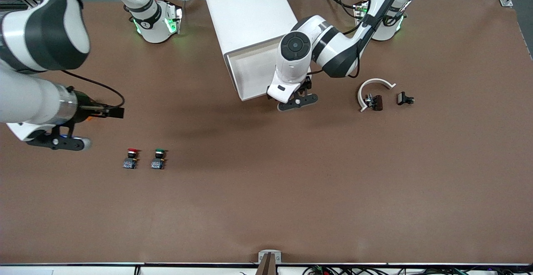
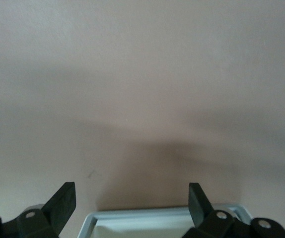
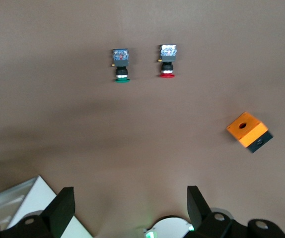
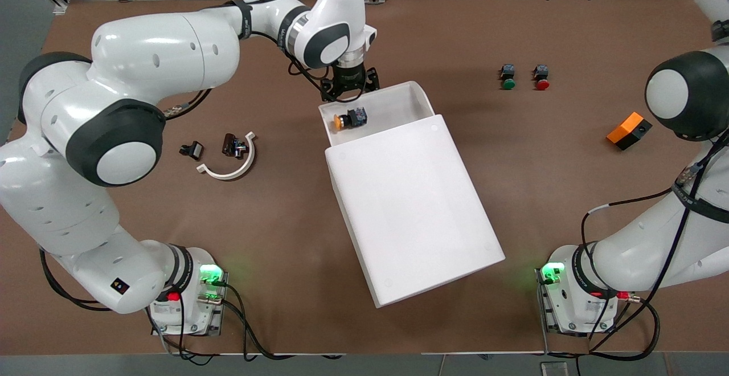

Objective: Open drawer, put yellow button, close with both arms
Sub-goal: 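Push the top drawer fully shut with the left gripper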

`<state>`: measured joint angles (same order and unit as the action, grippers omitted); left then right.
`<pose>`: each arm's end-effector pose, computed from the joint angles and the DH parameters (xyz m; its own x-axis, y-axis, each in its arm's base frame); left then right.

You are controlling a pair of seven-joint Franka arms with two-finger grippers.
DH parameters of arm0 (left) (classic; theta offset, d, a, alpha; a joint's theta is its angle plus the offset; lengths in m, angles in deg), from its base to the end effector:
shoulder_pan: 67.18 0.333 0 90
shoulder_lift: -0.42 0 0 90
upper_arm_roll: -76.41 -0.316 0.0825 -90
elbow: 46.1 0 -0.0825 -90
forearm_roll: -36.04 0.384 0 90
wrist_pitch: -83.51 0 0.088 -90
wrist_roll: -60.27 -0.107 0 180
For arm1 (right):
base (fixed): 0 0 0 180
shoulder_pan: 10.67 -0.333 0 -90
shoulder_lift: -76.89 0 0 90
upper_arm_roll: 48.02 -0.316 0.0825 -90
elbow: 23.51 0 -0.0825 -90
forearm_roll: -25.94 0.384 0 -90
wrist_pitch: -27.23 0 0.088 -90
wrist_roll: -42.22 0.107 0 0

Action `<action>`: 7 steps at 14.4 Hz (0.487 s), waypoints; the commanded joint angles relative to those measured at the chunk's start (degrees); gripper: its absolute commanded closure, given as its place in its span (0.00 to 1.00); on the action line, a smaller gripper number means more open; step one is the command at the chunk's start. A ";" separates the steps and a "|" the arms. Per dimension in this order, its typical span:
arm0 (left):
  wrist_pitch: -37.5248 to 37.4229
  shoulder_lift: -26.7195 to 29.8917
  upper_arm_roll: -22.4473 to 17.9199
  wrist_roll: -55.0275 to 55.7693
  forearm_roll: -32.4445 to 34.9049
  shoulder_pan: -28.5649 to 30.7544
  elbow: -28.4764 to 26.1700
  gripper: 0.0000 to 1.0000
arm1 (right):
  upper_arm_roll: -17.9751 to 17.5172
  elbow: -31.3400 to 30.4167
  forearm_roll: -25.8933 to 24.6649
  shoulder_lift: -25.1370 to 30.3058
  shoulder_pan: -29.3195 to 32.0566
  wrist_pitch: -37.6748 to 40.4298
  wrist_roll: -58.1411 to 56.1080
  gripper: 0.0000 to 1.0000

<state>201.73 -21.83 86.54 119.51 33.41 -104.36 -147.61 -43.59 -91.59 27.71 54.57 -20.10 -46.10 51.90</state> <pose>0.4374 -0.4650 0.3381 0.9613 0.2388 -0.1374 0.2375 -0.9710 -0.0261 0.6297 0.0690 0.5462 0.9541 -0.0796 -0.2886 -0.0687 -0.9965 0.0477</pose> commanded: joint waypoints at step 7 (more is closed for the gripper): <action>-6.59 -0.07 5.68 0.87 -9.75 -0.70 0.44 0.00 | -1.17 -0.83 -4.32 4.21 8.98 2.84 -16.80 0.00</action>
<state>197.83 -21.93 90.75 120.00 25.97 -104.91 -147.61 -43.64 -91.58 24.98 58.00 -12.20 -44.06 36.86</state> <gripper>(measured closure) 0.000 0.000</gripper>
